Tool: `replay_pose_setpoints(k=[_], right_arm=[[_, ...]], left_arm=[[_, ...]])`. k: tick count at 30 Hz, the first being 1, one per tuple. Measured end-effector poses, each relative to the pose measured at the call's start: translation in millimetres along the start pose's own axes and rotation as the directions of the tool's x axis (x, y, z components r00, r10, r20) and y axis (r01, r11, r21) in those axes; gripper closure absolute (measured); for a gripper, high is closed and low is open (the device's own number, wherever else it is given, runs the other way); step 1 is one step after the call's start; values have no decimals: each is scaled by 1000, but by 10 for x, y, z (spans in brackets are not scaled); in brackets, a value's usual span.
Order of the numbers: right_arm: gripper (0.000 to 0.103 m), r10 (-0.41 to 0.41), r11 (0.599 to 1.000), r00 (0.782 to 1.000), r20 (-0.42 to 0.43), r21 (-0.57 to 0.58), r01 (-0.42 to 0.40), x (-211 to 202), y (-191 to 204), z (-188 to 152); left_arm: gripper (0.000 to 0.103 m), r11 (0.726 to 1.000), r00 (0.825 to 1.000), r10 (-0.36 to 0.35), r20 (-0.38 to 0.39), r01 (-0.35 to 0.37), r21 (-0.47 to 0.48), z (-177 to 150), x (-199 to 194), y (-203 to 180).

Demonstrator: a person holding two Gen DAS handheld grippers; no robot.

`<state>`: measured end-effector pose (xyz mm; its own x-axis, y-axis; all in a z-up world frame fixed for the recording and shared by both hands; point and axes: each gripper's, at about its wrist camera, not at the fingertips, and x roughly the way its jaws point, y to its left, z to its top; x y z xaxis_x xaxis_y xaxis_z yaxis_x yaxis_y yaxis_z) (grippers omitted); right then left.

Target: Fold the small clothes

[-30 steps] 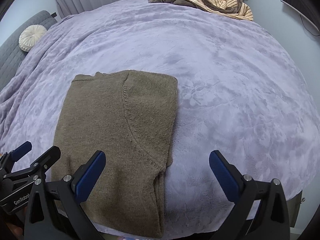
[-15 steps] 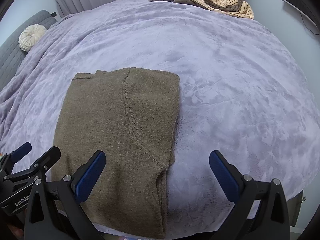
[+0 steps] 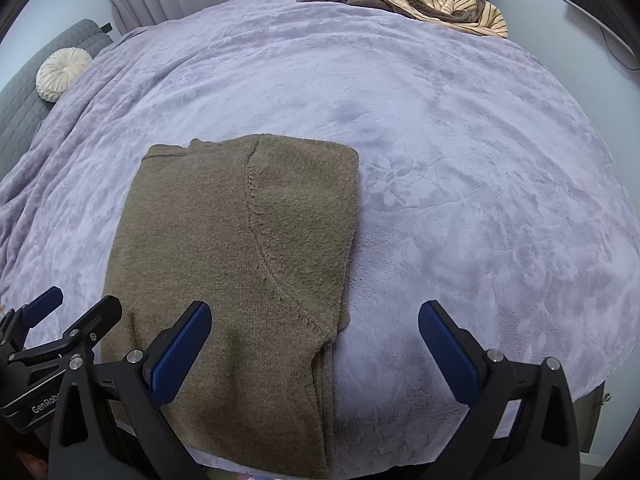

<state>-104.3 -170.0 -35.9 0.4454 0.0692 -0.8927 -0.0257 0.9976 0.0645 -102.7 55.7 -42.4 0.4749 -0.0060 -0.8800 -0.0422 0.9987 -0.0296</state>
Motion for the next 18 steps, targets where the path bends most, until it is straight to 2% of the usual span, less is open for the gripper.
replay_pose_setpoints(k=[18], right_arm=[[0,0,1000,1000,-3,-1,0,15,10,-8]], left_arm=[[1,1000,1000,2,-2,-2,8,-18,2,-31]])
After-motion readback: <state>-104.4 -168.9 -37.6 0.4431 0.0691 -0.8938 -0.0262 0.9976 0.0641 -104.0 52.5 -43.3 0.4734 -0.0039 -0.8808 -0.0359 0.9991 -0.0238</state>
